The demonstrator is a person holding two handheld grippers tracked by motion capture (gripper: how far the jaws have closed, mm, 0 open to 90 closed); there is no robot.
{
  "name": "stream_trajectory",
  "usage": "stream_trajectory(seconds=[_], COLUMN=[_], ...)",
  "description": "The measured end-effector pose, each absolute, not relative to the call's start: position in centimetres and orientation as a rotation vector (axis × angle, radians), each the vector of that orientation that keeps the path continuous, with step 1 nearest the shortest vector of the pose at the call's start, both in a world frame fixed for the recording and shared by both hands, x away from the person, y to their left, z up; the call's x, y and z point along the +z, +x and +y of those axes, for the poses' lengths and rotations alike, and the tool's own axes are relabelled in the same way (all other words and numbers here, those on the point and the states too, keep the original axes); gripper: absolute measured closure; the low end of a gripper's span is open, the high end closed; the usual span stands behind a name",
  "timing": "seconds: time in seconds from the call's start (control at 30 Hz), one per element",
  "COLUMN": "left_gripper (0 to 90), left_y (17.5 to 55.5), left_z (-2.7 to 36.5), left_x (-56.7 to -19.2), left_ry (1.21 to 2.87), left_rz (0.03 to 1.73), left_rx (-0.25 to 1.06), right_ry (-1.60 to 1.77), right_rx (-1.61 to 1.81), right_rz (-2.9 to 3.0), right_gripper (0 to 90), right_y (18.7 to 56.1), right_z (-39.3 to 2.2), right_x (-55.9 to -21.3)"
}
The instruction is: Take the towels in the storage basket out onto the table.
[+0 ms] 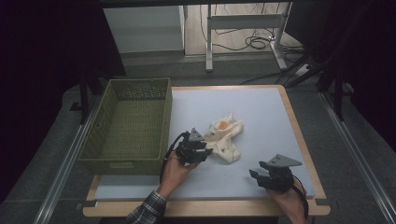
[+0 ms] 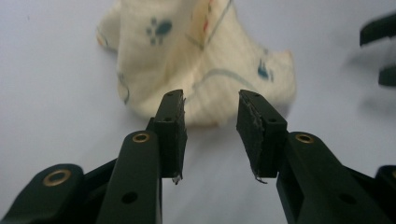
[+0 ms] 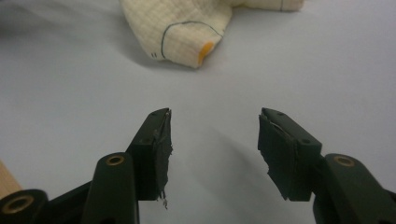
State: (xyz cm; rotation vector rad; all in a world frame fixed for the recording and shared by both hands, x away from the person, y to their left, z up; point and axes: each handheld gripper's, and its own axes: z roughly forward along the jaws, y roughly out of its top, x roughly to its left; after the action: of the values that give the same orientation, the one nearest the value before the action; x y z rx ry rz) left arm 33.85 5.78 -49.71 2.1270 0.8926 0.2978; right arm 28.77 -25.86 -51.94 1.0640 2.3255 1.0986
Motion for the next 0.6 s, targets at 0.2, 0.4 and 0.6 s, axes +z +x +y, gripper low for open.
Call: stream_trajectory(seconds=[0.2,0.4,0.6], left_gripper=[53.5,46.4,63.0], left_y=[33.4,34.8,36.2], left_z=[5.7,4.4,3.9], left_x=[-52.1,-53.4,-54.0], left_ry=[2.133,2.115,2.068], left_rz=[0.913,0.916,0.945], left_rx=[0.225,0.247,0.218], right_ry=[1.051,1.023,0.962], right_rx=[1.136,1.141,1.081], right_rz=[2.349,2.389,2.441], right_gripper=[51.1,48.0,61.5], right_y=[31.0,32.9,34.9], right_z=[-24.7,-23.2,-20.9], right_x=[-51.7,-52.0,-53.0])
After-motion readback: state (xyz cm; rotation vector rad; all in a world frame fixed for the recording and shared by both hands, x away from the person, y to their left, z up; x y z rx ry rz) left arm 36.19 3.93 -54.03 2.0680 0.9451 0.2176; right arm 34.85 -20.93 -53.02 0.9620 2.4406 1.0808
